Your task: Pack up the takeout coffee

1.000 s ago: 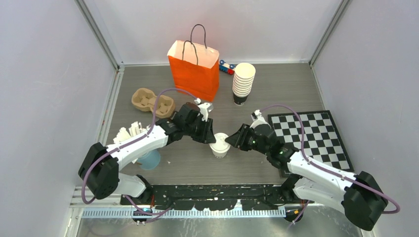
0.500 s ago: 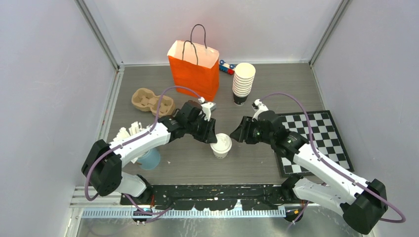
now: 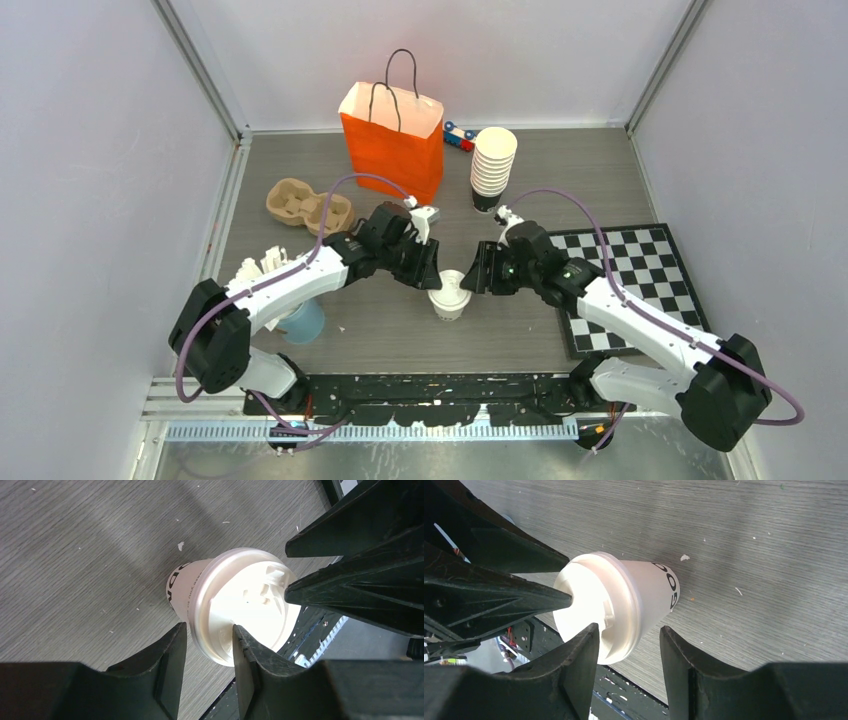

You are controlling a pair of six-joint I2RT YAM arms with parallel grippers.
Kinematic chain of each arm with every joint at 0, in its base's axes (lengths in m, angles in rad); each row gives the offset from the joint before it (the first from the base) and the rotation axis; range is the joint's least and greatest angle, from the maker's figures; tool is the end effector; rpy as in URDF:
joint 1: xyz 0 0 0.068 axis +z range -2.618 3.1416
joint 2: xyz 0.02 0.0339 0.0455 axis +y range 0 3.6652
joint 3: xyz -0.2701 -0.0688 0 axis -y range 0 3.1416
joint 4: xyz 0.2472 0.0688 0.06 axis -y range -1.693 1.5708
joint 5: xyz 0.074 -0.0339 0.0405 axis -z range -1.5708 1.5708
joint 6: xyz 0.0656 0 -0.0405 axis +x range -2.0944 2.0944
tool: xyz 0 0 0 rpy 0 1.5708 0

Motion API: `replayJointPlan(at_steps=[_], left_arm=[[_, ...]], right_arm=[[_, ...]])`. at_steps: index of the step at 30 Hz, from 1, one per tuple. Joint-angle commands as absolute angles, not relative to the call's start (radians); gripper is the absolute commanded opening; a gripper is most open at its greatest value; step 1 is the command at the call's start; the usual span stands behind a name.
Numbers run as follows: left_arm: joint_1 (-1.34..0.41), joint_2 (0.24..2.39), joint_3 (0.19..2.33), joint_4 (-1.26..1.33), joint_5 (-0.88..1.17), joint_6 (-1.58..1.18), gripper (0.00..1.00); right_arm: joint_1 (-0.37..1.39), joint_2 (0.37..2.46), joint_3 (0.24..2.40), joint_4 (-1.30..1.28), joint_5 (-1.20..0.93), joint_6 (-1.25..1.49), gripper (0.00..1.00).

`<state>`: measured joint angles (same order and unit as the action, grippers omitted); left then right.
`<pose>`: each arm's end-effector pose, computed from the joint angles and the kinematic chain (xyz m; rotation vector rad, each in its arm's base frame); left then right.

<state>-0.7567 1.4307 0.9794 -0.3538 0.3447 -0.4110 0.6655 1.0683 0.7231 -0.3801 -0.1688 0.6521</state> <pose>0.2211 -0.2392 0.2293 0.6095 2.4602 -0.9285 0.1872 0.1609 0.2310 -0.1093 2.4405 0.8356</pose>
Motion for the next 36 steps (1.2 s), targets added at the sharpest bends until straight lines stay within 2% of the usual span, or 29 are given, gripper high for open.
replayJointPlan(at_steps=[1,4,7,13,17,19,30,36], left_arm=[[-0.758,1.463,0.971,-0.413,0.314,-0.375,0.40],[-0.758,1.467,0.970,-0.414,0.316,-0.368,0.40],[-0.758,1.470,0.967,-0.429,0.312,-0.348,0.38],[-0.758,1.453,0.931,-0.409,0.304,-0.350,0.40],[-0.758,1.444,0.880,-0.312,0.366,-0.398,0.50],[-0.758,1.444,0.852,-0.266,0.374,-0.419,0.52],[-0.758,1.475,0.830,-0.306,0.284,-0.414,0.47],[-0.758,1.462,0.822,-0.300,0.281,-0.431,0.44]], right_arm=[[0.663,1.096,0.766,-0.323,-0.170,0.638,0.51],[0.657,1.111,0.752,-0.288,-0.169,0.643,0.47],[0.648,1.123,0.727,-0.260,-0.171,0.654,0.38],[0.614,1.087,0.564,-0.138,-0.211,0.718,0.32],[0.608,1.091,0.464,-0.076,-0.208,0.757,0.31],[0.608,1.097,0.435,-0.057,-0.205,0.763,0.31],[0.608,1.096,0.286,-0.019,-0.113,0.832,0.30],[0.608,1.105,0.286,0.062,-0.184,0.826,0.30]])
